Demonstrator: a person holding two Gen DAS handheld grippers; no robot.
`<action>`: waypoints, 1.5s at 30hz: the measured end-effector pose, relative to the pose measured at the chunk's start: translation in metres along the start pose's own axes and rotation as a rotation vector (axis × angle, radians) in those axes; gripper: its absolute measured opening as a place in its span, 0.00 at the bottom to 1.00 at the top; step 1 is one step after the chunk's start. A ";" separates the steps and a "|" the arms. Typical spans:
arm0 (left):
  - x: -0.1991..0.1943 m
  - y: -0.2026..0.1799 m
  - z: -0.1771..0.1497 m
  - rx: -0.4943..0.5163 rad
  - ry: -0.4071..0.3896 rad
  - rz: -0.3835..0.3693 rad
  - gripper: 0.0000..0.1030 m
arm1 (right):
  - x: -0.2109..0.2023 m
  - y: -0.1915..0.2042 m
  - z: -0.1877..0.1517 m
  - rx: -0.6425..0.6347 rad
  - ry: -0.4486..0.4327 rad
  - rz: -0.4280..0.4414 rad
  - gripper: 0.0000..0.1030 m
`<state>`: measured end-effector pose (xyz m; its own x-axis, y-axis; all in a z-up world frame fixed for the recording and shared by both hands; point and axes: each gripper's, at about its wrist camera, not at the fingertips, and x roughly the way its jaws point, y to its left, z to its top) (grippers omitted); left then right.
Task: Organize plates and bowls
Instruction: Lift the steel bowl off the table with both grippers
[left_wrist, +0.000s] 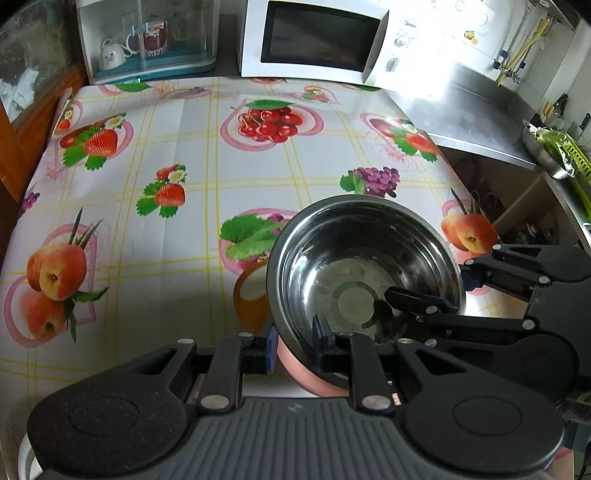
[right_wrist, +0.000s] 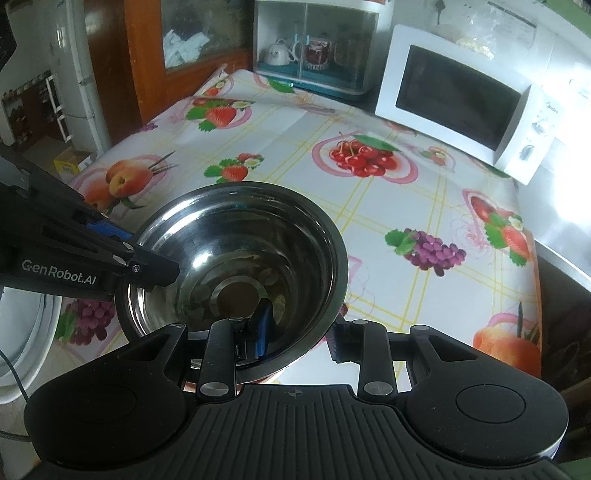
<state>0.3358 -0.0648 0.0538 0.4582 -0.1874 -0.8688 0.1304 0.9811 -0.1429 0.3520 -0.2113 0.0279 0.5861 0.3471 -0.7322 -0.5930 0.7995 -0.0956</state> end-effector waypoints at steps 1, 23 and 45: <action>0.000 0.000 -0.001 0.003 0.002 0.001 0.18 | 0.000 0.001 -0.001 -0.001 0.001 0.001 0.30; 0.004 -0.002 -0.010 0.039 0.028 0.042 0.47 | 0.008 0.008 -0.014 -0.030 0.041 0.030 0.34; -0.001 0.018 0.040 0.065 -0.071 0.106 0.96 | 0.006 -0.035 0.036 -0.045 -0.029 -0.021 0.63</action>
<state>0.3727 -0.0491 0.0705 0.5334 -0.0877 -0.8413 0.1335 0.9909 -0.0187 0.3957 -0.2198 0.0513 0.6140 0.3449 -0.7099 -0.6043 0.7840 -0.1418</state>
